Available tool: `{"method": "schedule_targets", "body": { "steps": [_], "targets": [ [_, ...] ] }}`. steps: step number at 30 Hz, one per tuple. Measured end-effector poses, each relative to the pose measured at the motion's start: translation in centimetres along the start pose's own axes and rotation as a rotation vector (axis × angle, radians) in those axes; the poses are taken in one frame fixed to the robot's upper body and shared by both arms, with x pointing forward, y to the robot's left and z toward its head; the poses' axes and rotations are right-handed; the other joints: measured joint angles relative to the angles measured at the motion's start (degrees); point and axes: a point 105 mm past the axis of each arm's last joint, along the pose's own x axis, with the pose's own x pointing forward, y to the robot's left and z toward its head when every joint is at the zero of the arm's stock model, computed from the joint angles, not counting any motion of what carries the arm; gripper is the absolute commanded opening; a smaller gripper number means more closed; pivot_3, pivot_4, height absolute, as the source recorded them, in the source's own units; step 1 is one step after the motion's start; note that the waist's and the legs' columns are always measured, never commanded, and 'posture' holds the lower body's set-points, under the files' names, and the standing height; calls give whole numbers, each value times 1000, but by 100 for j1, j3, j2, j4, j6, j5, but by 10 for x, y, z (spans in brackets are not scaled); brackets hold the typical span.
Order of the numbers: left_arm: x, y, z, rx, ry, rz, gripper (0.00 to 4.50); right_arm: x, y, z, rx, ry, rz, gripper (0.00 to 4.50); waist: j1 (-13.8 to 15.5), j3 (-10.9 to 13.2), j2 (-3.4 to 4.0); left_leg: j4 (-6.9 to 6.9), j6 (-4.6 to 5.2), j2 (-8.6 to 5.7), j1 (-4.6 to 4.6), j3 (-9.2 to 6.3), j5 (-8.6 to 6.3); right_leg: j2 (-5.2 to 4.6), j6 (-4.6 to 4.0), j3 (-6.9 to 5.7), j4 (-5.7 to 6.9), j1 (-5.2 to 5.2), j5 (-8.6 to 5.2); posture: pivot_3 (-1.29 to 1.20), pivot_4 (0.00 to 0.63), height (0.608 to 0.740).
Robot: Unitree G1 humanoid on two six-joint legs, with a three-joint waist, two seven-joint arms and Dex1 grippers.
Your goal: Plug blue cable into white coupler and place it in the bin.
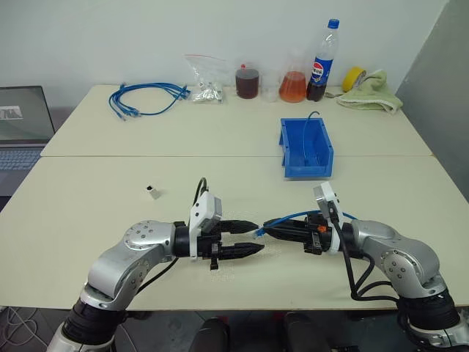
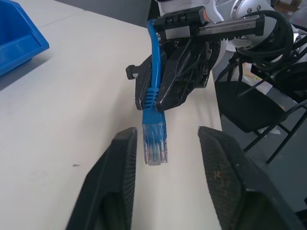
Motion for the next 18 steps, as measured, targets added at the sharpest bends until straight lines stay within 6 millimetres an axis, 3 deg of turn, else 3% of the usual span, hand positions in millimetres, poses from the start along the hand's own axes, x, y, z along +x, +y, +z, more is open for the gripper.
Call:
{"method": "schedule_targets", "body": {
  "steps": [8,13,18],
  "targets": [
    [-4,0,-8,-8,26,23,4458,-10,-10,4,-62,36,-39,54,0,0,0,0,0,0,0,0,0,0,0,0,0,0,0,0,150,740],
    [-8,5,-13,16,32,100,4500,-18,-18,3,-98,57,-76,54,1,1,0,-1,0,1,-1,0,0,0,0,2,-2,-2,0,0,150,740],
    [-24,0,-41,-23,91,199,4500,-27,-25,-3,-110,78,-119,54,-10,3,2,-6,1,3,-2,-3,0,-1,-1,9,-3,-8,0,0,150,740]
  ]
}}
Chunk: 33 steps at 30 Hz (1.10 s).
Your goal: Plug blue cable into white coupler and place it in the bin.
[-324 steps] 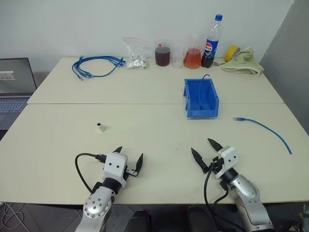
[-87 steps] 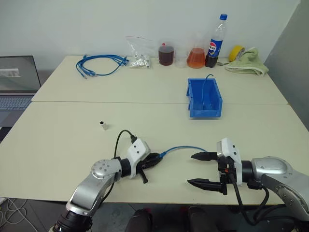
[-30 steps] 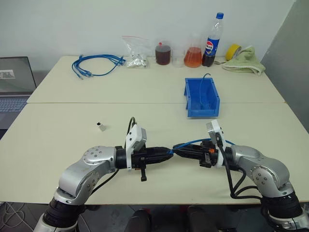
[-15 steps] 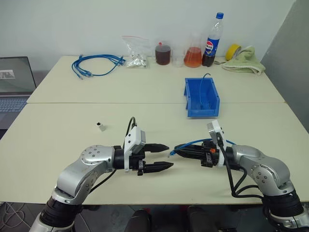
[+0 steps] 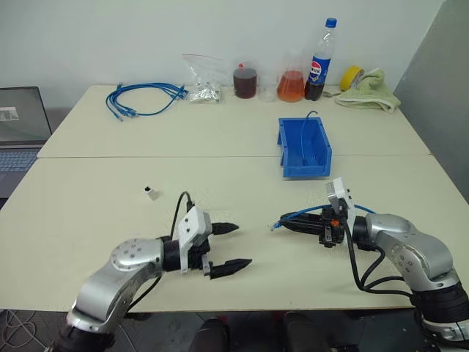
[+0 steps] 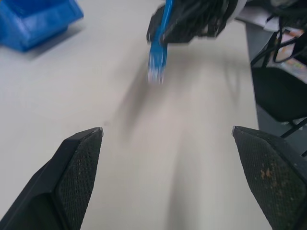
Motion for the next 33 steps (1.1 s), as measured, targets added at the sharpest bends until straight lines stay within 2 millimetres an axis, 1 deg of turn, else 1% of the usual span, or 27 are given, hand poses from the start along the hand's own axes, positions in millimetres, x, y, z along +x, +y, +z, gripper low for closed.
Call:
{"method": "schedule_targets", "body": {
  "steps": [3,5,8,10,14,18,21,25,28,33],
  "targets": [
    [-11,5,-13,-19,13,107,4500,-1,0,-2,3,-3,-5,54,10,2,0,1,0,0,-1,-3,0,-2,0,1,0,0,0,0,150,740],
    [-22,12,-18,-26,-15,238,4500,-1,1,-3,3,-10,-7,54,5,2,0,0,0,1,2,-4,0,-3,0,4,-2,1,0,0,150,740],
    [-45,23,-33,-34,-34,463,4500,-1,0,-3,1,-23,-15,53,12,3,-2,1,0,1,0,-8,0,-4,0,2,-1,0,0,0,150,740],
    [-57,26,-39,-45,-41,541,4500,0,0,-2,0,-28,-16,53,18,3,-2,1,0,0,0,-7,0,-5,0,0,-2,1,0,0,150,740],
    [-82,34,-59,-98,-18,679,4500,2,1,-1,-3,-40,-12,53,18,4,-3,1,0,-1,0,-2,0,-4,0,-6,-3,2,0,0,150,740],
    [-112,51,-74,-98,37,773,4500,4,1,1,-15,-40,-6,50,20,5,-2,1,0,-1,-1,1,0,-1,0,-12,-1,2,0,0,150,740],
    [-130,69,-72,-70,64,799,4500,7,2,3,-23,-41,4,44,20,5,-2,1,0,-1,0,2,0,-1,0,-13,0,2,0,0,150,740],
    [-141,84,-73,-71,77,812,4500,9,2,2,-26,-38,4,39,12,6,-2,-1,0,-2,0,1,0,-3,0,-6,-3,0,0,0,150,740],
    [-152,105,-63,-82,90,847,4500,12,3,4,-36,-37,15,38,13,11,-14,0,0,2,-6,-2,0,2,-1,-14,5,-7,0,0,150,740],
    [-158,121,-49,-89,90,861,4500,13,3,3,-35,-35,17,37,3,12,-16,0,-1,1,-6,-4,0,-1,-1,-4,9,-15,0,0,150,740]
  ]
}}
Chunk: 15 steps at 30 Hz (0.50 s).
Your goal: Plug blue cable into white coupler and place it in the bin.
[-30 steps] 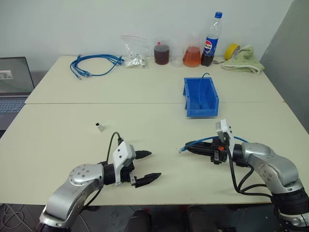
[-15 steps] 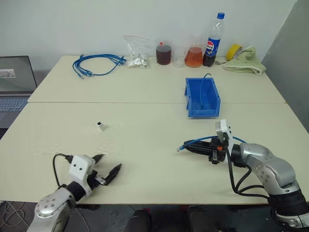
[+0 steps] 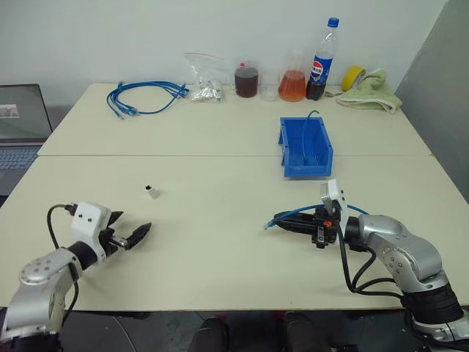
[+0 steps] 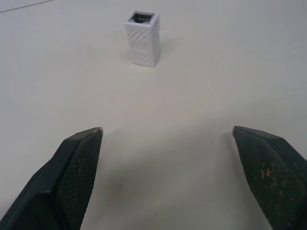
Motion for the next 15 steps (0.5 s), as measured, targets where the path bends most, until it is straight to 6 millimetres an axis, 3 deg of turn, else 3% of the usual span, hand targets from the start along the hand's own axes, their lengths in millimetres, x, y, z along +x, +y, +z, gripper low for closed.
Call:
{"method": "schedule_targets", "body": {
  "steps": [5,15],
  "targets": [
    [12,4,20,28,1,-6,4500,1,0,0,0,-4,2,37,0,1,-1,0,0,0,0,0,0,0,0,2,4,-3,0,0,150,740],
    [23,-5,23,31,46,-43,4500,3,0,1,-3,-16,7,37,-5,2,-2,0,-1,0,-1,-3,0,-2,0,5,8,-7,0,0,150,740]
  ]
}}
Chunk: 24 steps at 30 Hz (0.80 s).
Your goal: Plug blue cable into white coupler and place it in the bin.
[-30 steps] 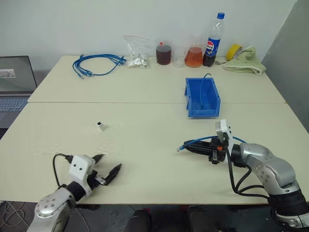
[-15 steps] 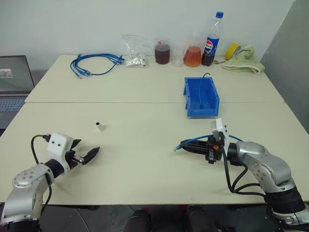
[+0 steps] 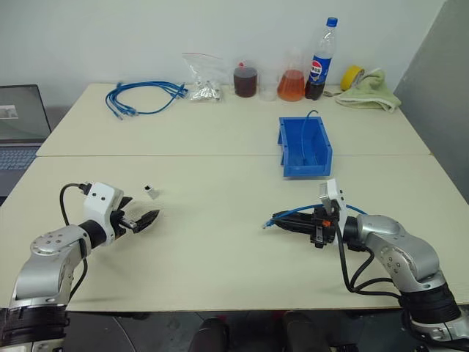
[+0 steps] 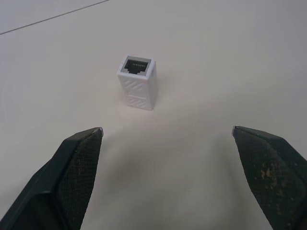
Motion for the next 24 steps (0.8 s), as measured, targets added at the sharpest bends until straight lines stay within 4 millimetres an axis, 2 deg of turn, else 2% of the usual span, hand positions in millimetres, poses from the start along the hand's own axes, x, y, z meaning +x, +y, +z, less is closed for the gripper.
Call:
{"method": "schedule_targets", "body": {
  "steps": [12,24],
  "targets": [
    [15,10,-3,-22,51,16,4500,2,-1,2,-10,-1,-2,36,-1,1,-2,0,0,-1,-1,1,0,1,0,-2,2,-2,0,0,150,740],
    [39,25,6,8,43,2,4500,5,-1,1,-14,-1,-9,36,-1,3,-5,2,-1,-3,-2,2,1,0,0,-4,5,-3,0,0,150,740]
  ]
}}
